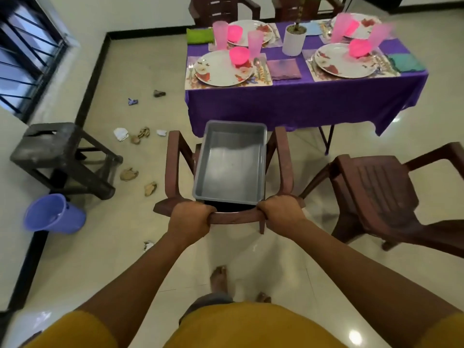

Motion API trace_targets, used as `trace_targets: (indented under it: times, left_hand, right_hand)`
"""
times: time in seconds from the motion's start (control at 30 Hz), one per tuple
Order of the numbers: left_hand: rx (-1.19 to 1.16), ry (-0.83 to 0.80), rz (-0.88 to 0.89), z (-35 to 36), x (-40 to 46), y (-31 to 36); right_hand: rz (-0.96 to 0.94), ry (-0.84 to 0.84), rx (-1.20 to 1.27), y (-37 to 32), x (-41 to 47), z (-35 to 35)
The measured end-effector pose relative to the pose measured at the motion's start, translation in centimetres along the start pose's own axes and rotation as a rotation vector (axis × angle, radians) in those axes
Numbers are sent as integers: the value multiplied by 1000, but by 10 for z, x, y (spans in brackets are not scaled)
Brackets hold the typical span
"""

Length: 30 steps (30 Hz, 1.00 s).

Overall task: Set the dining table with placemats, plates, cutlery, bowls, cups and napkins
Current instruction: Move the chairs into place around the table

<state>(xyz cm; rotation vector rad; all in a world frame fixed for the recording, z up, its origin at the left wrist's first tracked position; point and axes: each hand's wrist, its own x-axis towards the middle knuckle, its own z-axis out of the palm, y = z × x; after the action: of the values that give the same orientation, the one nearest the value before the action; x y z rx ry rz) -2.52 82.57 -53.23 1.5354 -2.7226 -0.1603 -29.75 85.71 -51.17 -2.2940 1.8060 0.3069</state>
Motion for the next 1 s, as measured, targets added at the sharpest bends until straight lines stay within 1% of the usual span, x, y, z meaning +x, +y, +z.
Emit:
trace_targets:
  times: [0.2,0.33,0.63,0.83,1.0]
  left_hand:
    - [-31,63,15,5,-10,10]
    - [-38,53,18,15,-11,14]
    - [-59,112,37,13,8,5]
    - [-48,77,22,15,21,-1]
    - [-60,70,45,14,28,0]
  right_hand:
    - [54,31,19,3,-11,14]
    - [64,45,-2,10,-14,26]
    - [73,78,-12,18,8,27]
    - [88,83,3,23,21,25]
    - [124,64,-21,25,26,22]
